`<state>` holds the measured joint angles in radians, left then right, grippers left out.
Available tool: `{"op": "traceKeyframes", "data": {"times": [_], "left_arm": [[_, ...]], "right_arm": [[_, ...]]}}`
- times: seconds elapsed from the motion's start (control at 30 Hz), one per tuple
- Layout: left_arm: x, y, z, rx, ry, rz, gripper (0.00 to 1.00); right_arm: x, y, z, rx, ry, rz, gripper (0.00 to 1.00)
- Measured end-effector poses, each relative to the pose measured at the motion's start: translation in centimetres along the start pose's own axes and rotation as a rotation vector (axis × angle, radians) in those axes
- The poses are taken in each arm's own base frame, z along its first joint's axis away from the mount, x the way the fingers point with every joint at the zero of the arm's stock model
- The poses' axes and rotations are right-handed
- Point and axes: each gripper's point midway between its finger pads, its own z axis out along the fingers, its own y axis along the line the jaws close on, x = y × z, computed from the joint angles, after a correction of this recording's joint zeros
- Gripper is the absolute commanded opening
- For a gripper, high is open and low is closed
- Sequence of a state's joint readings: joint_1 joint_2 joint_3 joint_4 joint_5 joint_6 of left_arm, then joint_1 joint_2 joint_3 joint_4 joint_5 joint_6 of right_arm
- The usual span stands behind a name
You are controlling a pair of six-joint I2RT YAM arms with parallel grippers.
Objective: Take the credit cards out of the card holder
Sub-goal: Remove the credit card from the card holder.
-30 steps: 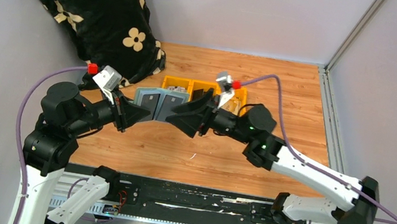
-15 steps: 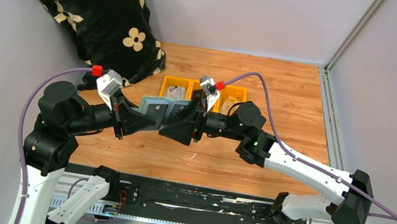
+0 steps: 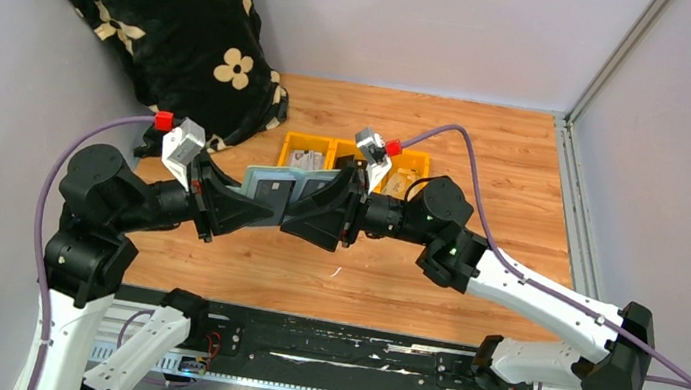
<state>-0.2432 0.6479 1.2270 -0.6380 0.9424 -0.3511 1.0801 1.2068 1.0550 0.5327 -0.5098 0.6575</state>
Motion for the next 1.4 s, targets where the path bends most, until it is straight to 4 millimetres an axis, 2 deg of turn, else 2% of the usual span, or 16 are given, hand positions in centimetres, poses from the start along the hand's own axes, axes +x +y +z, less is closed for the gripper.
{"op": "traceKeyframes", "data": {"times": [0.17, 0.23, 0.4, 0.6, 0.73, 1.03, 1.4], "left_arm": [[-0.6, -0.4, -0.2, 0.0, -0.033, 0.034, 0.0], [-0.7, -0.3, -0.3, -0.008, -0.045, 0.045, 0.05], [-0.7, 0.2, -0.5, -0.041, -0.068, 0.057, 0.17], [-0.8, 0.4, -0.3, -0.034, -0.082, 0.047, 0.27], [-0.9, -0.5, -0.2, 0.013, -0.079, 0.043, 0.32], [-0.9, -1.7, -0.1, 0.092, -0.058, 0.001, 0.16], [-0.3, -2.6, 0.1, 0.167, -0.003, -0.078, 0.14]], "right_arm": [[-0.6, 0.0, 0.5, 0.0, -0.012, -0.009, 0.35], [-0.6, -0.3, 0.8, 0.003, -0.012, -0.008, 0.28], [-0.6, -1.5, 1.5, 0.023, -0.009, -0.003, 0.01], [-0.6, -1.6, 1.6, 0.02, -0.008, 0.001, 0.0], [-0.7, -1.0, 1.6, -0.009, -0.008, -0.005, 0.0], [-0.6, 0.6, 0.7, -0.073, -0.005, -0.018, 0.0], [-0.1, 1.4, -0.5, -0.093, -0.022, -0.015, 0.0]]}}
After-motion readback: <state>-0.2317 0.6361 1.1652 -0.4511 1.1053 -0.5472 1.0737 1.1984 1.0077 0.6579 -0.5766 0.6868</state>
